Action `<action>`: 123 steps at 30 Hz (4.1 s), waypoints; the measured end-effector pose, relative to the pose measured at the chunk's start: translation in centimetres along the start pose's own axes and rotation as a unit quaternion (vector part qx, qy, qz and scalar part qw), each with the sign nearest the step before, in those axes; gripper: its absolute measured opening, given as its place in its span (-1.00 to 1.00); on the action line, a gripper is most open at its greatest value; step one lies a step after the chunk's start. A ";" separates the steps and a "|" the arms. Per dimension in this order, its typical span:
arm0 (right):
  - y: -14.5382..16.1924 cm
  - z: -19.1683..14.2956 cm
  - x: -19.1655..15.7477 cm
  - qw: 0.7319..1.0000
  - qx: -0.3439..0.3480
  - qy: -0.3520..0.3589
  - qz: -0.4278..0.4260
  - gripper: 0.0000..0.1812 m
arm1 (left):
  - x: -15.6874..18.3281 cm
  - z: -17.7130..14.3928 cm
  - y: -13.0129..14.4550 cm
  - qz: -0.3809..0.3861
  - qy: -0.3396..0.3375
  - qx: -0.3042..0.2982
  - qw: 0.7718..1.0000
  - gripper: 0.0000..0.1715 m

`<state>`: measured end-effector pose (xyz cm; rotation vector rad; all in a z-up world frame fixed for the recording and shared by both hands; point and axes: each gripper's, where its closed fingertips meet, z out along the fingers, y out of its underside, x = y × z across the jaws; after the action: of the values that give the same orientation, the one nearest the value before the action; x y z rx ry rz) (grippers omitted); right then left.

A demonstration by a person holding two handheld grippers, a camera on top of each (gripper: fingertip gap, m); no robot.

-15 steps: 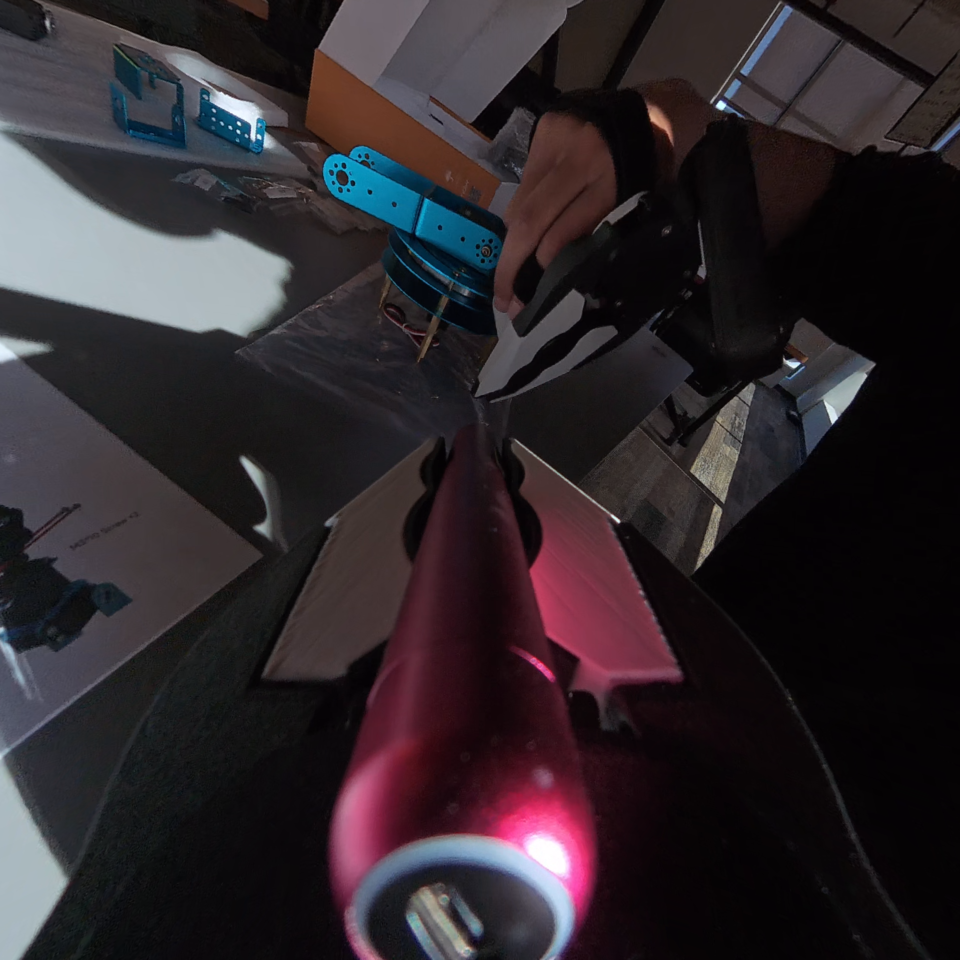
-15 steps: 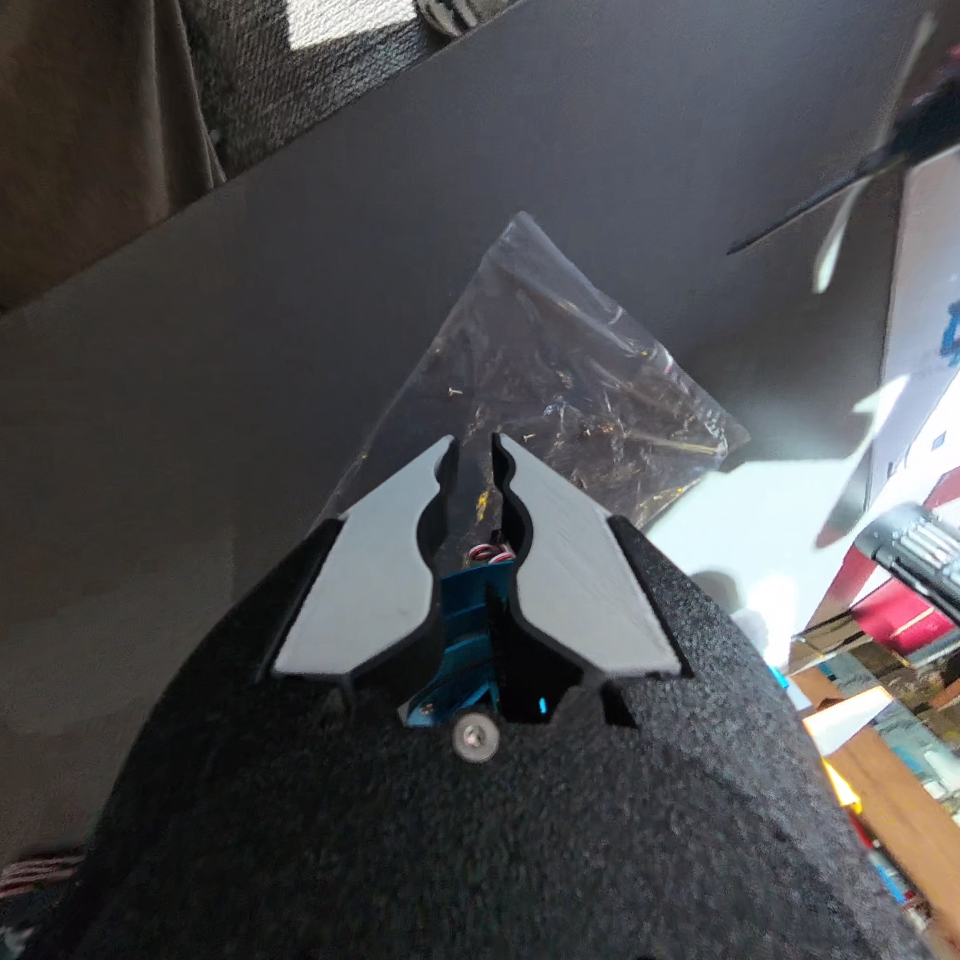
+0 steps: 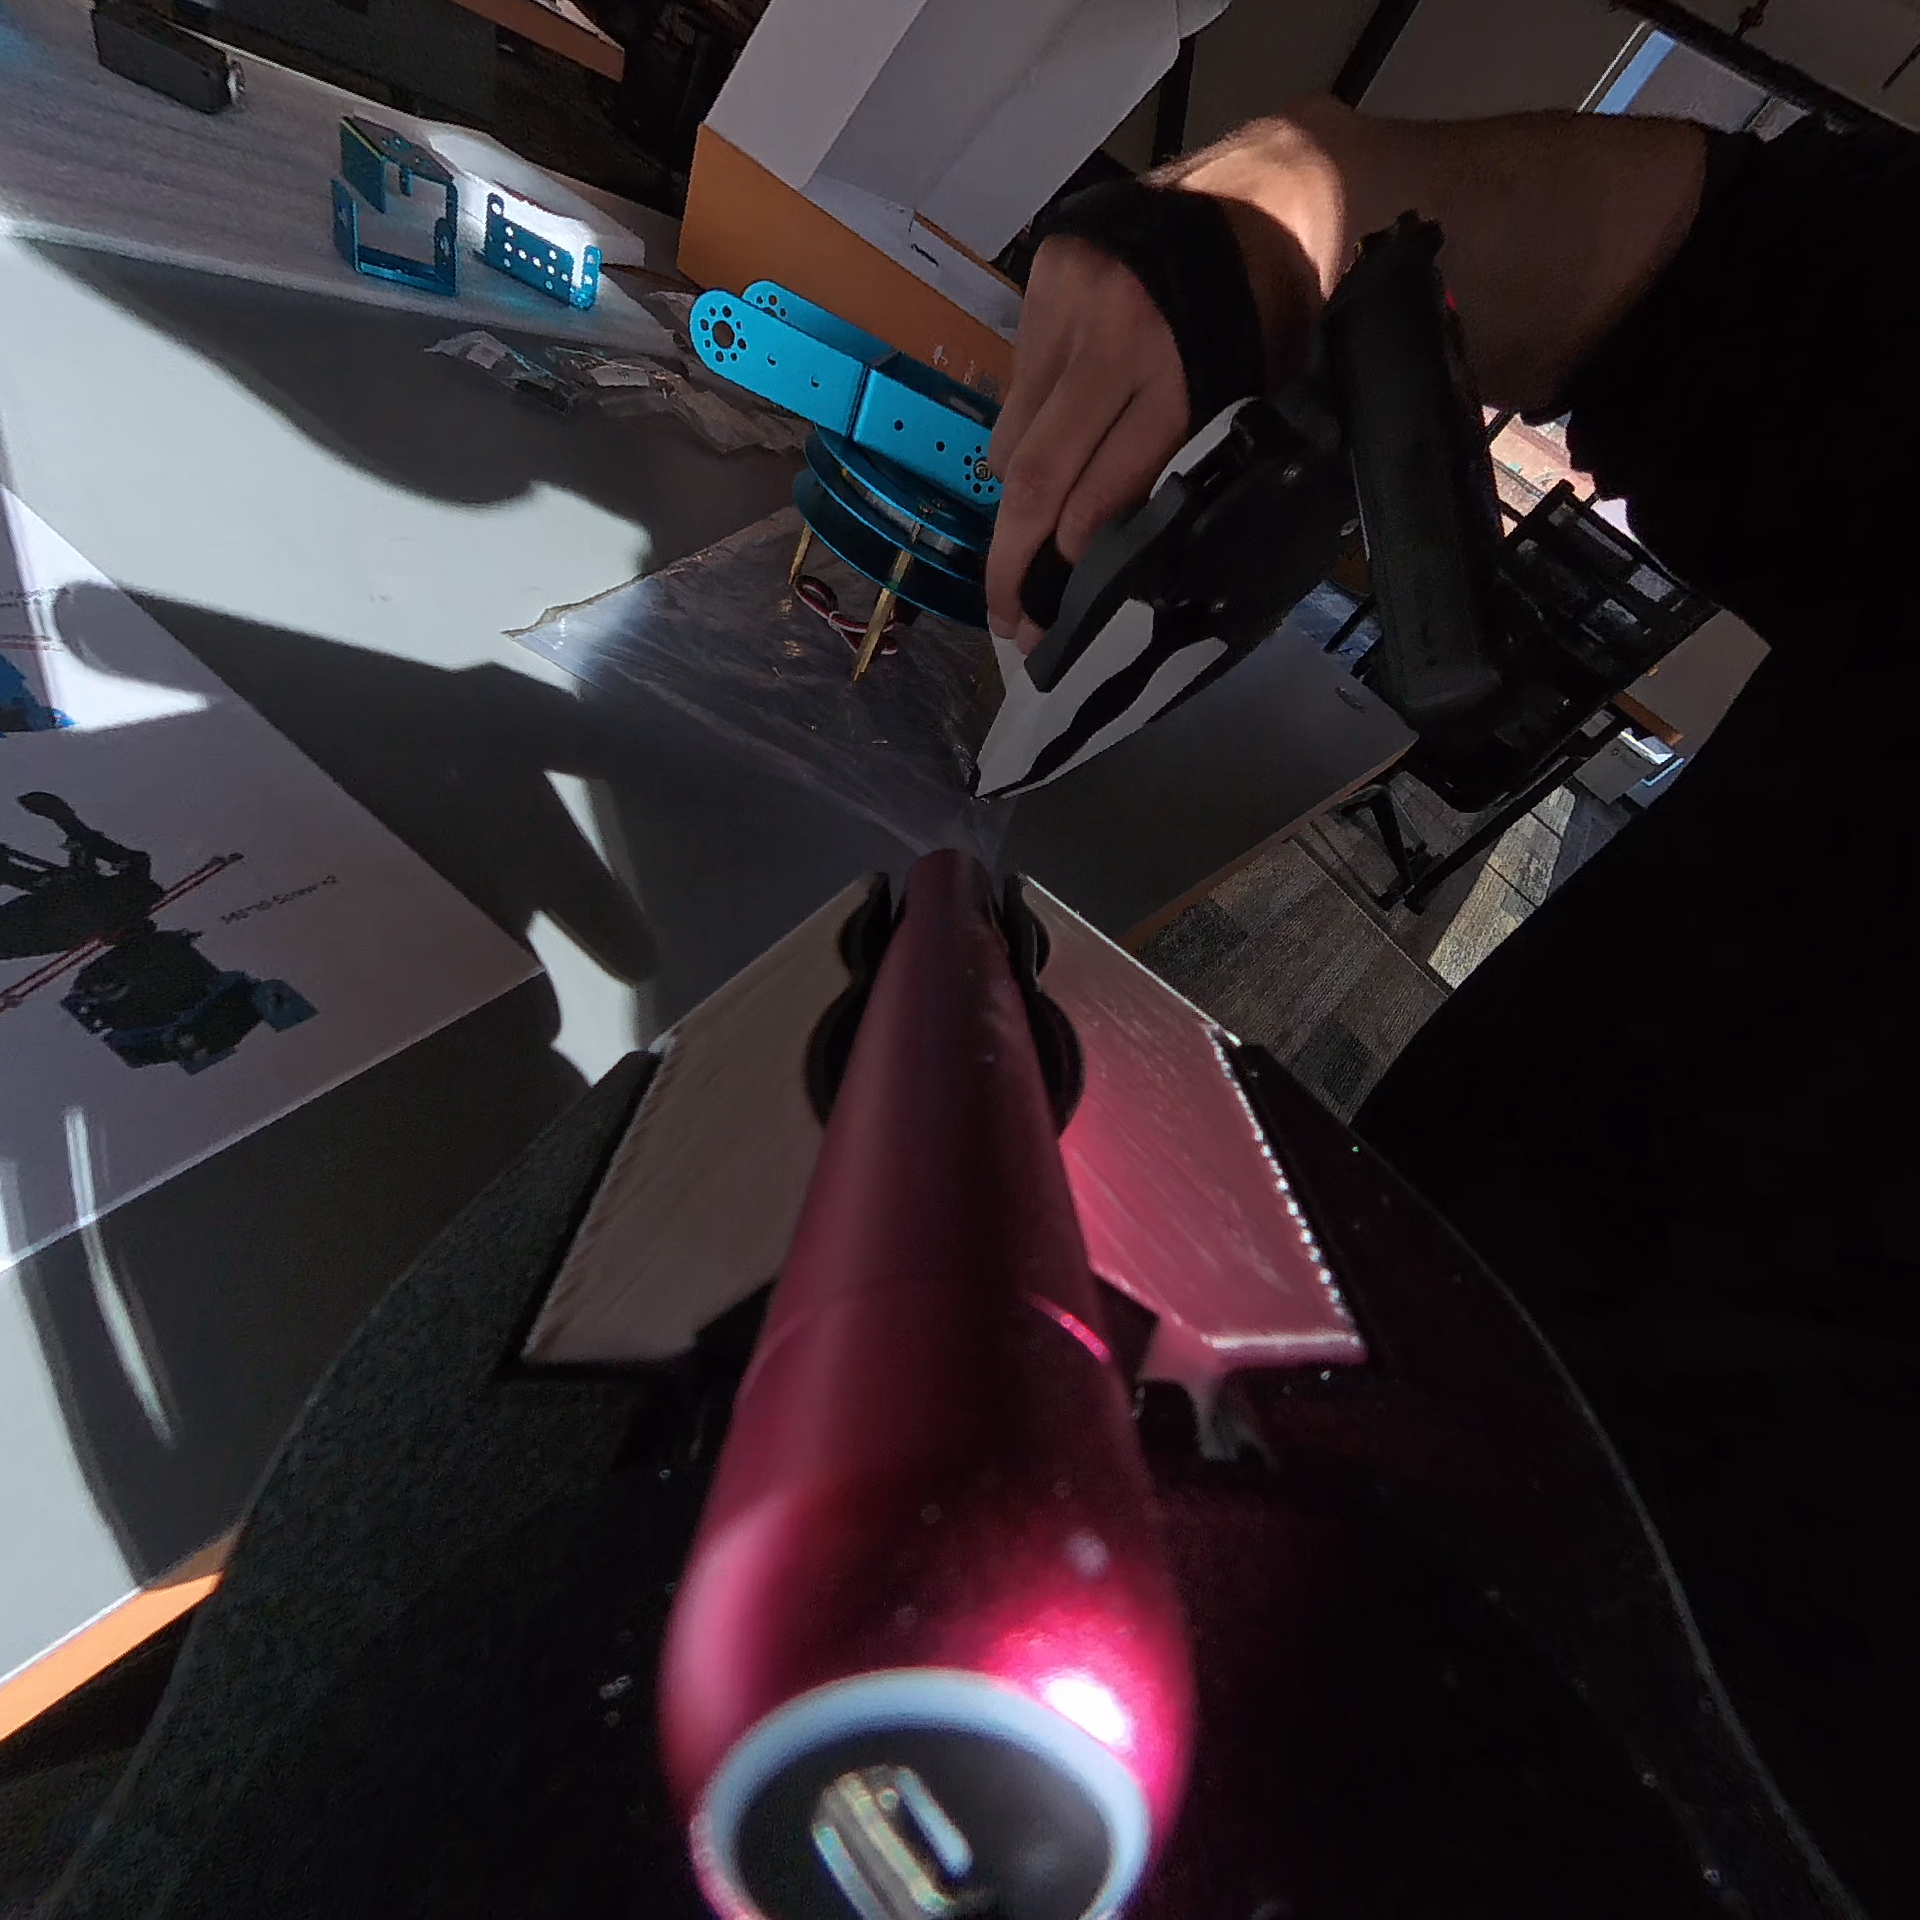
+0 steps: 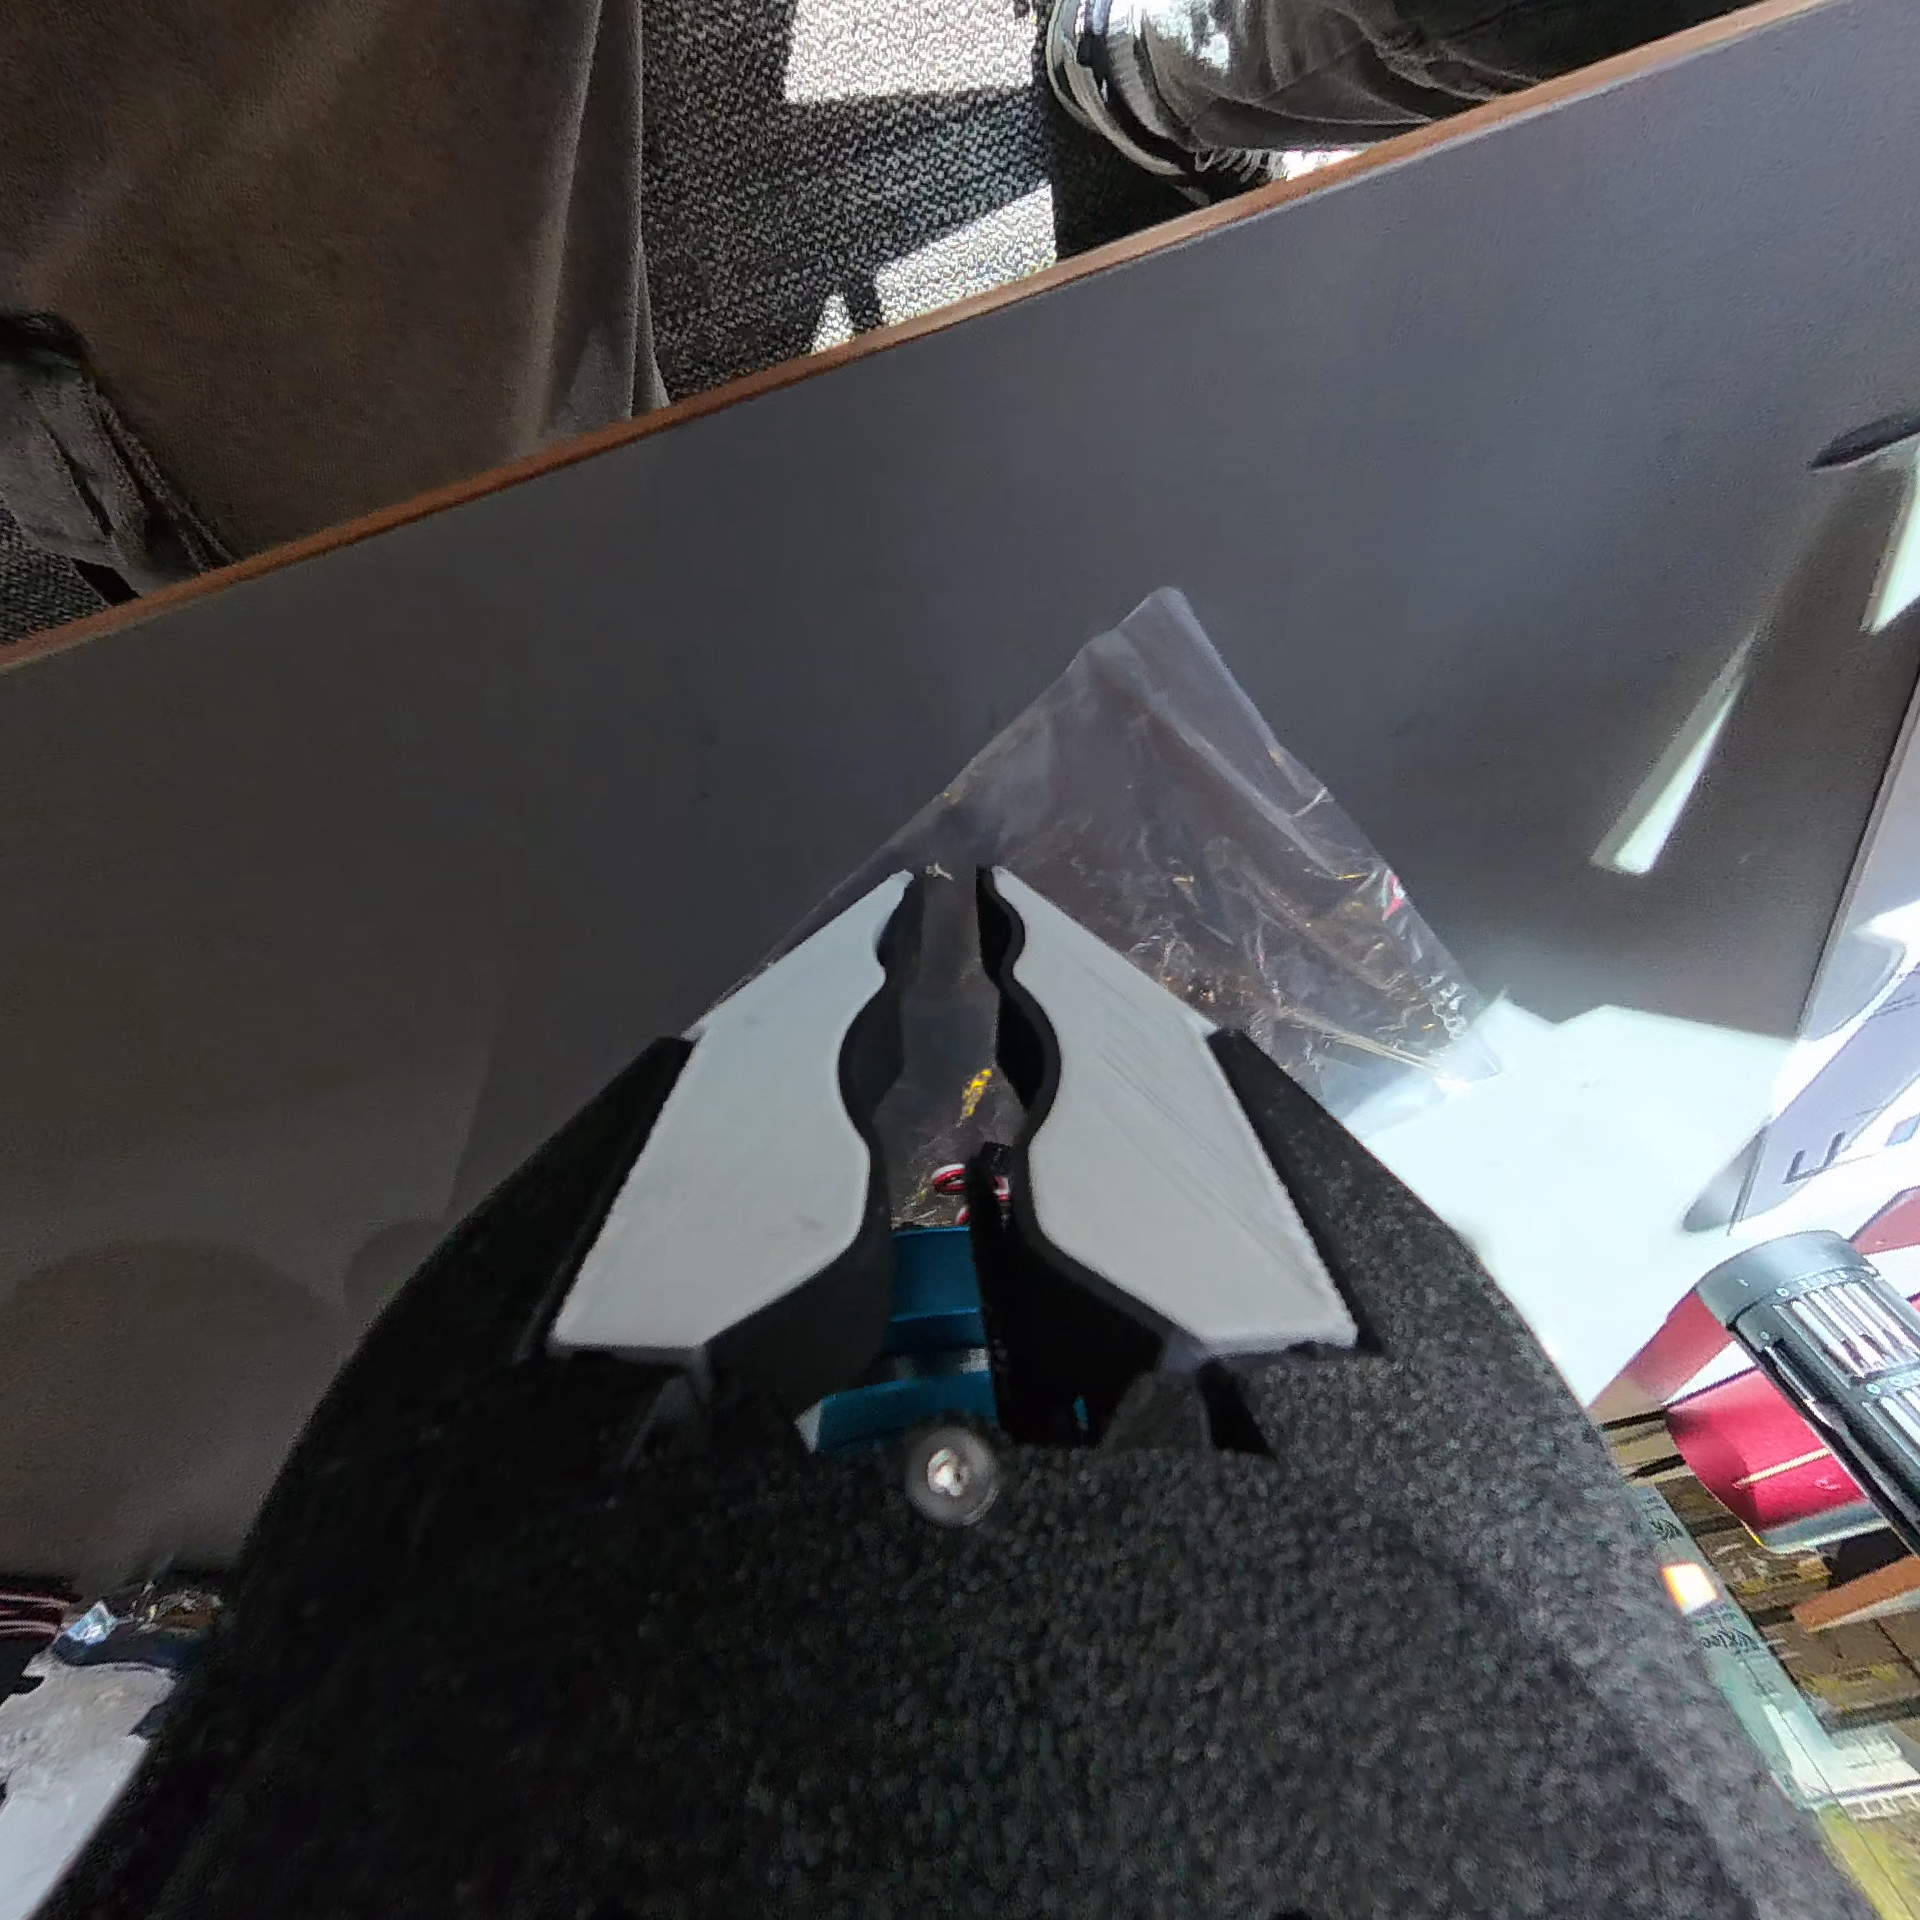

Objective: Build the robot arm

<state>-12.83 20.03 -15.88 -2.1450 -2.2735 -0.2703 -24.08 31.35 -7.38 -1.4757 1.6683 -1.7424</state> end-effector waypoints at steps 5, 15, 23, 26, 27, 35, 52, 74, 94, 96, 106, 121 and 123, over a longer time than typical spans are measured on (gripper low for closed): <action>0.4 0.4 -0.4 1.000 -0.007 -0.001 0.000 -0.90 | 0.2 0.3 0.1 0.009 0.000 -0.007 1.000 -0.76; 0.2 0.5 -0.8 1.000 0.008 -0.024 0.013 -1.00 | 0.4 0.5 0.2 0.007 0.002 -0.008 1.000 -0.77; 0.3 0.5 -0.9 0.990 0.029 -0.038 0.136 -1.00 | 0.3 1.1 0.3 0.005 0.008 -0.007 1.000 -0.77; 0.4 0.3 -0.4 0.980 0.038 -0.004 0.194 -1.00 | 0.1 1.8 0.2 0.001 0.012 -0.001 1.000 -0.77; 0.5 0.2 -0.2 0.974 0.045 0.008 0.220 -1.00 | 0.0 2.1 0.1 -0.001 0.014 0.001 1.000 -0.77; 1.1 -0.2 1.4 0.860 0.097 0.155 0.477 -1.00 | -0.7 5.2 0.8 0.045 -0.007 -0.037 0.998 -0.76; -0.7 -0.2 -0.7 0.673 0.285 0.156 0.665 -0.79 | 1.5 8.2 0.6 0.036 0.034 -0.039 0.998 -0.77; 0.5 -1.0 -0.9 0.645 0.303 0.182 0.677 -0.76 | 2.1 12.0 1.9 0.085 0.008 -0.090 0.992 -0.76; -0.8 -0.2 -0.7 0.666 0.312 0.158 0.659 -0.69 | 2.2 11.6 2.1 0.088 0.003 -0.094 0.992 -0.76; -0.8 -0.1 -0.6 0.666 0.307 0.160 0.661 -0.70 | 2.2 11.6 2.1 0.086 0.005 -0.093 0.992 -0.76; -1.3 -0.1 -0.5 0.664 0.311 0.155 0.662 -0.70 | 2.3 11.8 2.5 0.092 0.004 -0.096 0.991 -0.76; -1.4 -0.2 -0.5 0.662 0.311 0.155 0.664 -0.70 | 2.6 12.4 2.5 0.105 -0.001 -0.097 0.990 -0.76; -1.4 -0.2 -0.5 0.661 0.312 0.155 0.664 -0.70 | 2.6 12.3 2.5 0.103 -0.002 -0.096 0.990 -0.76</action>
<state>-14.20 19.43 -15.96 -2.3443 -0.1314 0.1645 -16.23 21.89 -11.01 -1.3252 1.9573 -1.5051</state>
